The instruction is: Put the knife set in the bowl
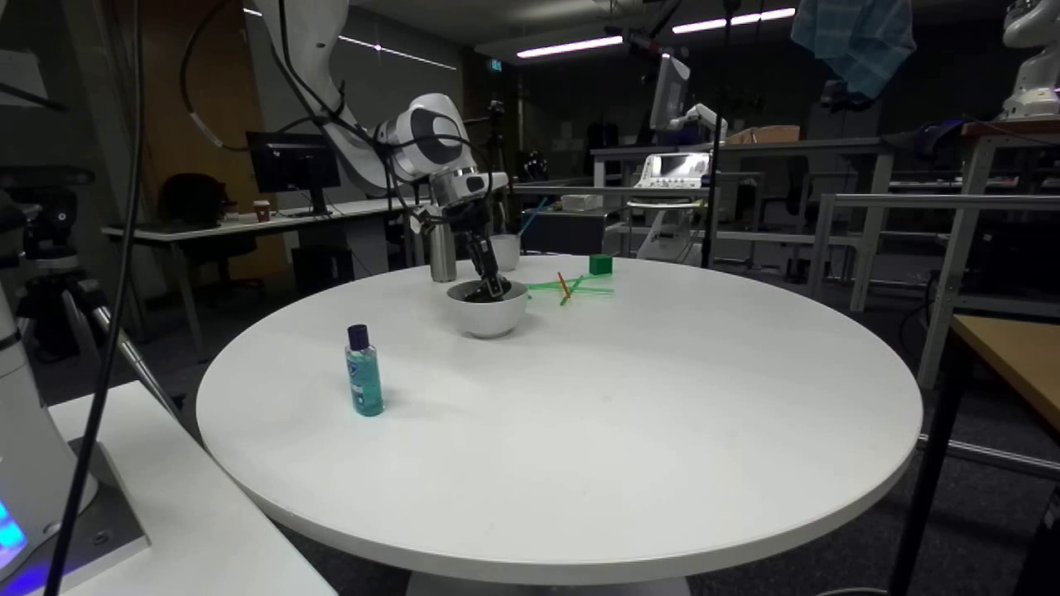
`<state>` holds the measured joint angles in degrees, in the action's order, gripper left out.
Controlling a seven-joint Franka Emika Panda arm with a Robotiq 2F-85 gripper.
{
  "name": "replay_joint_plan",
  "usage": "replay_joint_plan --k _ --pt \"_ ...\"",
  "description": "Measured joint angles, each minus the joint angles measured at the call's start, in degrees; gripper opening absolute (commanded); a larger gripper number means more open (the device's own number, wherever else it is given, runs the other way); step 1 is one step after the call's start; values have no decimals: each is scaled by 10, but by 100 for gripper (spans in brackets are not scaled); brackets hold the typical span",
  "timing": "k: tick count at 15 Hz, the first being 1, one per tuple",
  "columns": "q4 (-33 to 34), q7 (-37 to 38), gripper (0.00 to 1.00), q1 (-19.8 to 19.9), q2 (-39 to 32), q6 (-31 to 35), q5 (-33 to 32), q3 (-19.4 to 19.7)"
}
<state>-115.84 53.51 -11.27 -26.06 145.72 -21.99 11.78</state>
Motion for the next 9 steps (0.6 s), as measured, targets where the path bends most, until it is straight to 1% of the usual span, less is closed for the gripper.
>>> replay_joint_plan --k 2,9 --pt "5 0 100 0 -3 -3 0 2" --pt "12 2 100 -1 -4 -14 -1 7"
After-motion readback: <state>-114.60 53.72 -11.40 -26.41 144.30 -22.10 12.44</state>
